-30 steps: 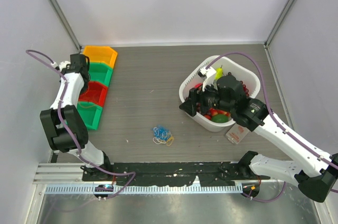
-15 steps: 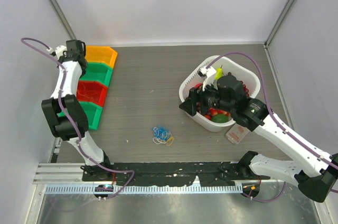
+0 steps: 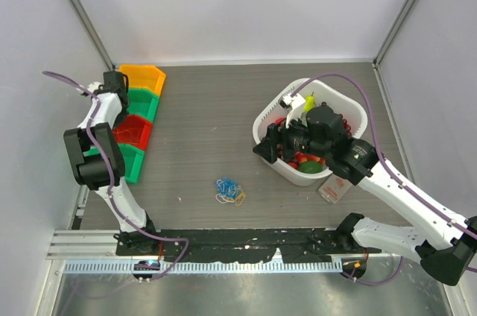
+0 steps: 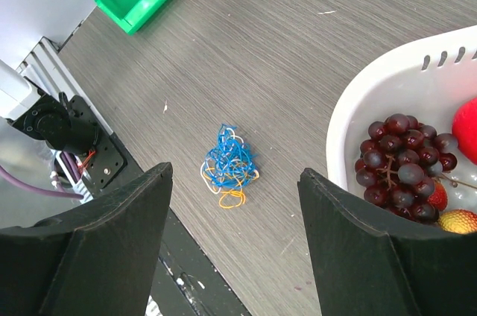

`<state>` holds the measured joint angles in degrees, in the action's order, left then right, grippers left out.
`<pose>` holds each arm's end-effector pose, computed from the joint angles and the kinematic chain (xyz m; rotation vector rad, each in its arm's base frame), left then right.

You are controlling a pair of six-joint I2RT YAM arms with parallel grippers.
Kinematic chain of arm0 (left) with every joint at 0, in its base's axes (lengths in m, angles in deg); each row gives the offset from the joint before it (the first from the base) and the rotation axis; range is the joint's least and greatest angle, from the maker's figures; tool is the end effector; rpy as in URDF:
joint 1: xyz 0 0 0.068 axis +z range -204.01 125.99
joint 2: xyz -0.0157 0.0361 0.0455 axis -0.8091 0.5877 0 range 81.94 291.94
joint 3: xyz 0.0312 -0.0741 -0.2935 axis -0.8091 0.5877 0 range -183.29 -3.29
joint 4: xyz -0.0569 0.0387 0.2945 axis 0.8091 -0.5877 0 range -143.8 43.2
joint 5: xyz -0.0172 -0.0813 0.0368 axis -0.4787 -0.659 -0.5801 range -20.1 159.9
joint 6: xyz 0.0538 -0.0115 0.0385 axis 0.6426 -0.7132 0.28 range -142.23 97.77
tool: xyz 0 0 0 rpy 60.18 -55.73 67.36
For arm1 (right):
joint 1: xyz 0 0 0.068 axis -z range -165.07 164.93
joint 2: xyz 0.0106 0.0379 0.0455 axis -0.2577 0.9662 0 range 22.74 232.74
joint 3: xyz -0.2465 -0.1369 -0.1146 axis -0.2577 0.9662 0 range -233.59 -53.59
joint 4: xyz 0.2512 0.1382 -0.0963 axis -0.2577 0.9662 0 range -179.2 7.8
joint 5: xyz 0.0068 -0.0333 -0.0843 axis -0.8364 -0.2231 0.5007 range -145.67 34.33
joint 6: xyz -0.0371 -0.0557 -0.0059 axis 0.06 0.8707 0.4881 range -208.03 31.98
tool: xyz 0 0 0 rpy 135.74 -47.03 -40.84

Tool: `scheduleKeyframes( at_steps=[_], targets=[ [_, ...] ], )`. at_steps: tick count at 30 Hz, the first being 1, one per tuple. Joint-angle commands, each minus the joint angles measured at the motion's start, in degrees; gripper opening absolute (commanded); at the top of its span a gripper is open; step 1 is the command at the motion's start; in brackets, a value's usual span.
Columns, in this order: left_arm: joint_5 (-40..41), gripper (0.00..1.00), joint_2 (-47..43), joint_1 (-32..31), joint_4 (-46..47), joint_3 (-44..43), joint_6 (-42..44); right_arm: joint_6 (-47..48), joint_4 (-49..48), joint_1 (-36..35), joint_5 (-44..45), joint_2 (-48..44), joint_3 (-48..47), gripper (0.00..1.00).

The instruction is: Untangle the cables

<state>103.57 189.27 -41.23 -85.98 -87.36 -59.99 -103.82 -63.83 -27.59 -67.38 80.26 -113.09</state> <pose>0.4340 0.1289 0.2326 -1.2291 2.1711 0.6032 0.1864 0.1858 0.3834 -0.6138 1.9810 0.8476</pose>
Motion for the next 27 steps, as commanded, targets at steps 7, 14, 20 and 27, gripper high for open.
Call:
scheduleKeyframes(
  at_steps=[7,14,20,27],
  targets=[
    [2.5,0.08,-4.6,0.4,3.5,3.7,-2.5,-0.9,-3.1,0.2,-0.6,-0.6,0.6,0.73],
    [1.1,0.59,-12.6,0.4,2.2,6.2,-1.4,-1.4,-3.0,0.2,-1.2,-1.1,0.8,0.73],
    [-5.8,0.87,-16.3,0.4,-1.4,5.9,1.2,-1.5,-3.1,0.2,-1.5,-1.0,0.9,0.73],
    [-10.8,1.00,-24.3,0.3,-11.8,10.5,-7.2,-1.5,-3.7,0.2,-1.7,-1.5,1.6,0.73]
  ],
)
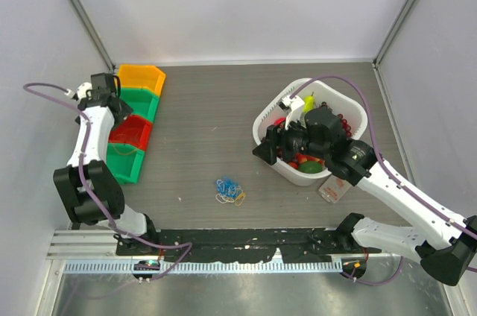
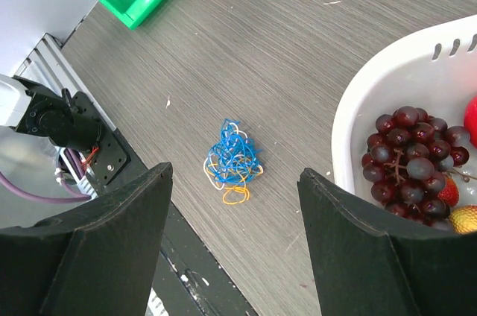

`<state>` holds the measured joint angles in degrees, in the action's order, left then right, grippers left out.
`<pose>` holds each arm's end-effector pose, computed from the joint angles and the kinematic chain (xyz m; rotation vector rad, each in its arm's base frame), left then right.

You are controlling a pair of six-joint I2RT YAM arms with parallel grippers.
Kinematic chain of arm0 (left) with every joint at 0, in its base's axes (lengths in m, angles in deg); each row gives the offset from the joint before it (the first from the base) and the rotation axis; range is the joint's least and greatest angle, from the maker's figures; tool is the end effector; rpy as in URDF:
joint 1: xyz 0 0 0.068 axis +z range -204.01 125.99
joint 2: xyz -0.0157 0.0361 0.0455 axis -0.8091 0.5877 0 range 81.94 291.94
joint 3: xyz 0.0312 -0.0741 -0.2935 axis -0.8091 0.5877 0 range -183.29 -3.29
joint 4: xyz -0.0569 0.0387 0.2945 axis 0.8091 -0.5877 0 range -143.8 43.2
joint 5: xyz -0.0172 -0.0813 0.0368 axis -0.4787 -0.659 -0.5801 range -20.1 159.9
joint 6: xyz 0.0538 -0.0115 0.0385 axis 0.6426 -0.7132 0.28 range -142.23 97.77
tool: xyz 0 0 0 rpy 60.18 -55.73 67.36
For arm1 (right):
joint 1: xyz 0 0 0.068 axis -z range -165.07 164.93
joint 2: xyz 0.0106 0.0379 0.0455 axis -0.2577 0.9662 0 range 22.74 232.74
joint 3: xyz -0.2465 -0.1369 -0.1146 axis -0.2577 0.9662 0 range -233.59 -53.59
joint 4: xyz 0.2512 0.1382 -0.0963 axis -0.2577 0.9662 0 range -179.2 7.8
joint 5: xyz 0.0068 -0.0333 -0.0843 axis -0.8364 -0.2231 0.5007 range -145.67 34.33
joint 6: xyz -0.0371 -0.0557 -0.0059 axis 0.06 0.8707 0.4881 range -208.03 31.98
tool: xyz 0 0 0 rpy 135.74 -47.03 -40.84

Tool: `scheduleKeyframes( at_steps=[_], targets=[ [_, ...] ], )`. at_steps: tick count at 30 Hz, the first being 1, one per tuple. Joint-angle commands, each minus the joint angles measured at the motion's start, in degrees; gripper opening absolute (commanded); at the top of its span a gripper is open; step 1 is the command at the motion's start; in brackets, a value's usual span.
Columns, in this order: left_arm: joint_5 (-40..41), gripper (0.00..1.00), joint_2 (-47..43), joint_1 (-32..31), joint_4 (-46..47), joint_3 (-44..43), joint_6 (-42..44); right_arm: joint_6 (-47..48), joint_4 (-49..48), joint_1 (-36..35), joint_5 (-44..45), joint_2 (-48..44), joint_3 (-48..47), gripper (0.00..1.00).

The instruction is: Untangle the cables

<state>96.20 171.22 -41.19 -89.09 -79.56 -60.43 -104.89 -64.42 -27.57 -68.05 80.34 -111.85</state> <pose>0.3654 0.1075 0.3032 -1.2065 2.1165 0.3872 0.1869 0.1869 0.3756 -0.6058 2.0021 0.8660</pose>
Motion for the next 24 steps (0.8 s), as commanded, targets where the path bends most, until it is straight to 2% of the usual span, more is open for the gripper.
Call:
scheduleKeyframes(
  at_steps=[1,3,5,6,11,18,24],
  targets=[
    [-4.1,0.97,-7.0,0.3,-10.5,3.2,-8.2,-0.4,-3.3,0.2,-1.3,-1.6,0.4,0.73],
    [-6.4,0.96,-8.8,0.3,-11.7,6.0,-10.0,-0.5,-3.9,0.2,-1.9,-1.3,0.7,0.73],
    [-16.1,0.86,-12.2,0.3,-6.0,11.2,-9.9,-0.2,-3.9,0.2,-2.2,-1.0,0.9,0.73],
    [-17.9,0.83,-13.2,0.3,-4.2,13.1,-11.2,-0.2,-3.9,0.2,-2.2,-1.0,1.0,0.73],
    [-21.1,0.74,-14.7,0.4,0.7,18.9,-18.9,-0.3,-4.2,0.2,-1.9,-1.9,1.7,0.73],
    [-16.4,0.75,-15.8,0.3,4.7,23.4,-27.4,0.3,-3.9,0.2,-1.6,-2.5,1.9,0.73],
    [-12.2,0.65,-14.7,0.4,5.6,25.2,-32.0,0.3,-3.7,0.3,-1.2,-3.1,1.9,0.74]
  ],
)
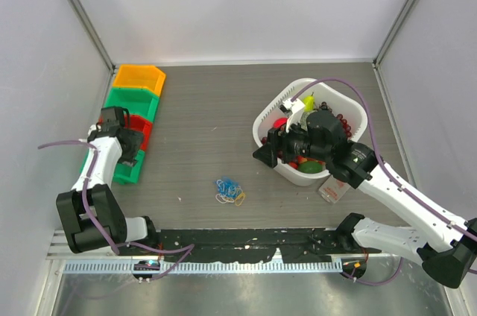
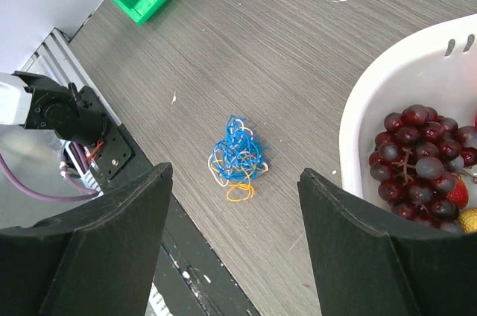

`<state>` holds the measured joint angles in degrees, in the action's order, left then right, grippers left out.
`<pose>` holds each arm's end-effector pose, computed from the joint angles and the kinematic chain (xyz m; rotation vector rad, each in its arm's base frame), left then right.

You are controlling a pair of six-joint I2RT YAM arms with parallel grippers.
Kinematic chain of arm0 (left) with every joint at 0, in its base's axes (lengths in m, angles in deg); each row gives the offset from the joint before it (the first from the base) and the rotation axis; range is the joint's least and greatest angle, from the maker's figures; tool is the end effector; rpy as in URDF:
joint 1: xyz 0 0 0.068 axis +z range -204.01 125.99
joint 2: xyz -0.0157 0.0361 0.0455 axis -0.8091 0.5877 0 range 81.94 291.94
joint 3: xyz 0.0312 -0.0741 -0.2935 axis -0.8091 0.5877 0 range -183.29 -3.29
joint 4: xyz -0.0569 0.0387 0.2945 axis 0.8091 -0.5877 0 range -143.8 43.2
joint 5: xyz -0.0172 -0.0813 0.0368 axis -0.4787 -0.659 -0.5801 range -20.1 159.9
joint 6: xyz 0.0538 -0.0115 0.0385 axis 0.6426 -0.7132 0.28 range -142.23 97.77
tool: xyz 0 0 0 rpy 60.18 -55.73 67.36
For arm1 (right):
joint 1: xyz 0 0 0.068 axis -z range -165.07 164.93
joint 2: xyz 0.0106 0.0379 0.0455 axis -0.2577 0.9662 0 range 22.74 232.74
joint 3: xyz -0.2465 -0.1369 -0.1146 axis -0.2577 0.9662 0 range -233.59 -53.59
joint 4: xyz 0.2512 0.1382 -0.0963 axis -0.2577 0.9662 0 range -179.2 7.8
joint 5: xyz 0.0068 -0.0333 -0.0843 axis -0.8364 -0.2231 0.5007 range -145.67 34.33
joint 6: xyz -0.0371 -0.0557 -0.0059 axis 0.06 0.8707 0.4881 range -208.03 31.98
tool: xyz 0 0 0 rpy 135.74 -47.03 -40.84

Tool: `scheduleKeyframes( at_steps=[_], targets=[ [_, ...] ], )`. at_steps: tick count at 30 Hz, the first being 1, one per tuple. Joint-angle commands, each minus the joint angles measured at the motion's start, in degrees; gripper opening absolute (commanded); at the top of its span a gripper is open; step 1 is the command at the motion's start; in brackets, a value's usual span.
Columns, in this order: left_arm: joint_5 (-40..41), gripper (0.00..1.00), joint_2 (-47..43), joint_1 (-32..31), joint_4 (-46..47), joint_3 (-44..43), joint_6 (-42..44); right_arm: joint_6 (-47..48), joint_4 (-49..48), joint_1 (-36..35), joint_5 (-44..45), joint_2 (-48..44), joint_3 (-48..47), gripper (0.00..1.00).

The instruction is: Untangle the cables

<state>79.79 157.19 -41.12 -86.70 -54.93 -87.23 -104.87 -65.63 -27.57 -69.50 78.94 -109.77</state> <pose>0.2800 0.0735 0.2263 -1.7086 2.0282 -0.0679 0.1822 0.1844 0.3694 -0.6226 1.9910 0.8929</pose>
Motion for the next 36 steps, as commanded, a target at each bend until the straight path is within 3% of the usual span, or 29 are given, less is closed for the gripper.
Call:
scheduleKeyframes(
  at_steps=[1,4,18,24,30,36],
  targets=[
    [4.8,0.64,-0.6,0.3,3.2,0.6,-5.9,0.2,-2.4,0.3,0.2,-1.8,-0.2,0.73],
    [6.8,0.57,-0.7,0.3,3.8,0.7,-8.2,0.3,-2.4,0.2,0.2,-1.7,-0.2,0.73],
    [9.0,0.54,1.9,0.3,1.6,-0.4,-14.0,0.3,-2.7,0.3,0.3,-1.2,-0.5,0.73],
    [10.0,0.36,2.4,0.3,2.1,-0.3,-14.2,0.2,-2.8,0.3,0.1,-0.9,-0.9,0.73],
    [10.2,0.27,2.4,0.2,3.5,-0.2,-12.7,0.2,-2.9,0.3,0.1,-0.8,-1.3,0.73],
    [10.0,0.08,2.6,0.2,5.0,-0.7,-10.9,0.1,-3.0,0.2,0.6,-0.8,-1.4,0.73]
  ],
)
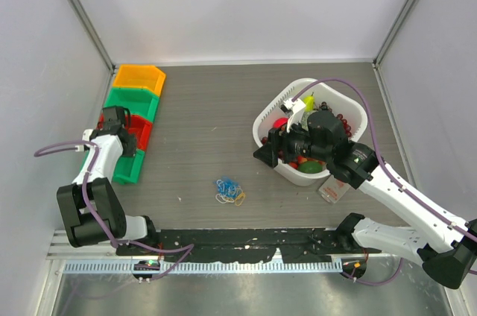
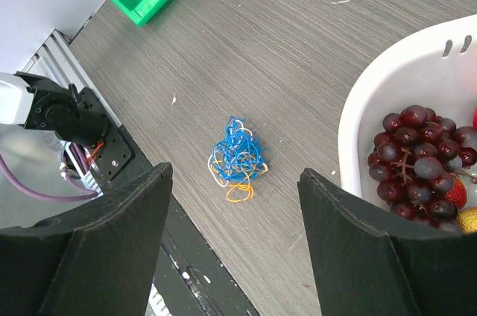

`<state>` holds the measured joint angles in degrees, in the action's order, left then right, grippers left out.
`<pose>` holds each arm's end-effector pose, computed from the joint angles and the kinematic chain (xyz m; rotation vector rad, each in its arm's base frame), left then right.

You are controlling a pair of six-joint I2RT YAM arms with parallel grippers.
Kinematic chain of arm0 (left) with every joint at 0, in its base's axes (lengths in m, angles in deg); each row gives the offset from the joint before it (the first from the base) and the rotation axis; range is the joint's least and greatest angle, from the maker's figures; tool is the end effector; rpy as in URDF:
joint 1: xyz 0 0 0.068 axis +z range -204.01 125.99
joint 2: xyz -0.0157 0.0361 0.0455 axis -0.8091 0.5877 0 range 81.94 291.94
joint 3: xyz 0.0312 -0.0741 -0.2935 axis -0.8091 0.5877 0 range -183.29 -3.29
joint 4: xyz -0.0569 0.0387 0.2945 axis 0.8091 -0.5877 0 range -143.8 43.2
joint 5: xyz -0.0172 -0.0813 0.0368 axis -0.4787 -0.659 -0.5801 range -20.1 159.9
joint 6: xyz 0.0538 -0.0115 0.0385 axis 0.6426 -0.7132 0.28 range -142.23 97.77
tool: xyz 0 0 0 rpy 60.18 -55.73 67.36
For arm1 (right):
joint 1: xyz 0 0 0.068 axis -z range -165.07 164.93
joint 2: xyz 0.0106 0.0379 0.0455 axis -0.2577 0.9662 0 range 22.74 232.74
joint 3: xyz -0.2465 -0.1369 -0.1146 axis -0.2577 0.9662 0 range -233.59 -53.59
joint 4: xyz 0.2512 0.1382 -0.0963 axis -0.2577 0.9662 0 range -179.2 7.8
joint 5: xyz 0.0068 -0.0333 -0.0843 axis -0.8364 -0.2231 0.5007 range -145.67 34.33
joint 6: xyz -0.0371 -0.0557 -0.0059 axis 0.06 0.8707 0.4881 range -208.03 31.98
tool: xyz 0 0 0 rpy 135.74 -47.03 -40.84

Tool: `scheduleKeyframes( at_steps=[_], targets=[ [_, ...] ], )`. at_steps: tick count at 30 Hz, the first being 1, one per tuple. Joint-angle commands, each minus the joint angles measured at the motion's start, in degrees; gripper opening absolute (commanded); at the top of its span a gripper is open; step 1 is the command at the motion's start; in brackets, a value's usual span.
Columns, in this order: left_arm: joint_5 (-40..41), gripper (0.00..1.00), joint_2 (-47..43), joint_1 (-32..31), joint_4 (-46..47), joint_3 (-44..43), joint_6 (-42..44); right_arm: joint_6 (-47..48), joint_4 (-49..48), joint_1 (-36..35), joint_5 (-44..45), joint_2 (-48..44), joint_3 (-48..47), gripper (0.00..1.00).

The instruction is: Untangle the cables

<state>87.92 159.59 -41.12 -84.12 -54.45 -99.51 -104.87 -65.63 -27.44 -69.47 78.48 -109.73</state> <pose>0.2854 0.0823 0.2161 -1.9027 1.7621 0.0266 0.1811 0.1826 0.3710 -0.6189 1.9838 0.8931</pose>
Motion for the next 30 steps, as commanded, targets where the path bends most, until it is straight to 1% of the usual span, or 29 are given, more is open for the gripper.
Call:
scheduleKeyframes(
  at_steps=[1,2,3,5,9,13,15,20,24,26,30],
  targets=[
    [1.8,0.06,0.4,0.2,2.3,-1.4,1.4,-0.1,-3.0,0.1,0.5,-0.5,-1.4,0.73],
    [1.9,0.01,0.6,0.1,2.2,-1.6,1.4,-0.1,-3.1,0.2,0.6,-0.5,-1.4,0.73],
    [1.8,0.00,0.6,0.1,2.2,-1.8,1.7,0.0,-3.0,0.2,0.5,-0.4,-1.4,0.73],
    [1.1,0.00,0.1,0.1,3.7,-2.1,3.5,0.0,-3.1,0.2,0.6,-0.4,-1.5,0.73],
    [-0.4,0.00,1.5,0.0,4.2,-6.2,8.7,-0.1,-3.1,0.2,0.7,-0.3,-1.5,0.74],
    [-4.8,0.00,6.3,0.8,3.6,-12.0,12.1,-0.1,-3.0,0.3,0.9,-0.4,-1.4,0.73],
    [-6.3,0.00,8.3,1.1,5.5,-13.6,13.5,-0.1,-3.0,0.2,1.1,-0.7,-1.3,0.73],
    [-8.7,0.00,11.0,3.5,10.0,-14.1,15.5,0.2,-2.3,0.2,2.1,-1.6,-1.3,0.73],
    [-10.5,0.00,15.1,5.2,11.2,-15.8,18.1,0.4,-2.0,0.3,2.6,-2.1,-1.3,0.73],
    [-12.1,0.00,16.7,5.5,12.5,-15.8,19.0,0.4,-2.1,0.3,2.6,-2.1,-1.2,0.73],
    [-11.9,0.00,19.9,5.5,15.5,-15.1,20.8,0.1,-2.5,0.4,2.5,-1.9,-0.8,0.73]
  ],
)
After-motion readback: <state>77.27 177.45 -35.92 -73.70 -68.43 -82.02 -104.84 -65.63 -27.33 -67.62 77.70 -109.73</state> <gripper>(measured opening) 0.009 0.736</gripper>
